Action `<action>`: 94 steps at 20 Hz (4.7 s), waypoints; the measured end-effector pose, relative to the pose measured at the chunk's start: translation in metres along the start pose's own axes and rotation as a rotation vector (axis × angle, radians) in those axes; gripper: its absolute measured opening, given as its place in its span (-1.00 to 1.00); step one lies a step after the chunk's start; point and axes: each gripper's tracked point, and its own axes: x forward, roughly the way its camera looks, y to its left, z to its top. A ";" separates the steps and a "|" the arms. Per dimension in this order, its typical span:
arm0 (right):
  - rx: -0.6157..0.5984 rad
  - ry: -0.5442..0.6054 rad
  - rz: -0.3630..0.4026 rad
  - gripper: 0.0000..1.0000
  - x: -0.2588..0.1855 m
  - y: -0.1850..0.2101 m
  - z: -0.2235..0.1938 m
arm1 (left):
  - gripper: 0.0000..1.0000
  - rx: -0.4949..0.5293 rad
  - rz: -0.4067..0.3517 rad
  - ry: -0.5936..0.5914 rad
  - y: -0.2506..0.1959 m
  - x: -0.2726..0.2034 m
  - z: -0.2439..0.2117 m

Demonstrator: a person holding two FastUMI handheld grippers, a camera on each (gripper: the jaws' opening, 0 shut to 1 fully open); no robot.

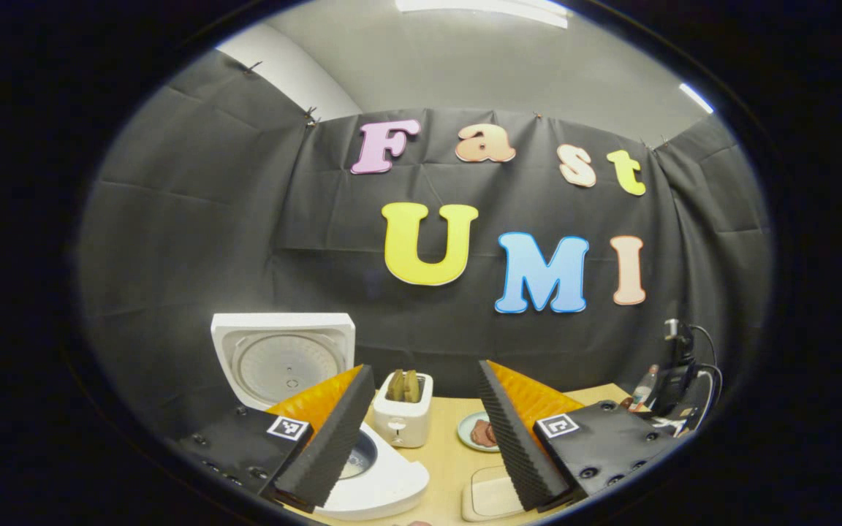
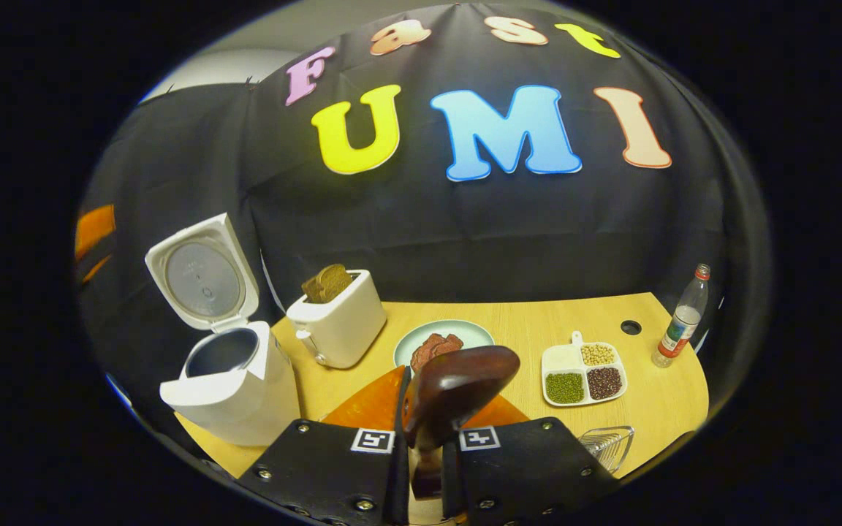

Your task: Close the left gripper, press the button to open the rice cooker; take a wooden spoon from the chopstick holder with the right hand, scoop a spoonful of rice and pour it into the rice cooker, then put the wooden spoon back into the chopstick holder.

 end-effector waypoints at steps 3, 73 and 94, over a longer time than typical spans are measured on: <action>-0.113 0.040 -0.032 -0.64 0.015 0.008 -0.028 | 0.92 0.001 0.014 -0.005 0.013 -0.001 -0.001; 0.887 0.114 0.628 -0.66 0.118 0.280 0.115 | 0.93 -0.014 0.187 0.016 0.177 -0.036 -0.030; -0.525 -0.165 0.737 -0.64 0.105 0.420 0.059 | 0.96 0.006 0.292 0.044 0.218 -0.064 -0.038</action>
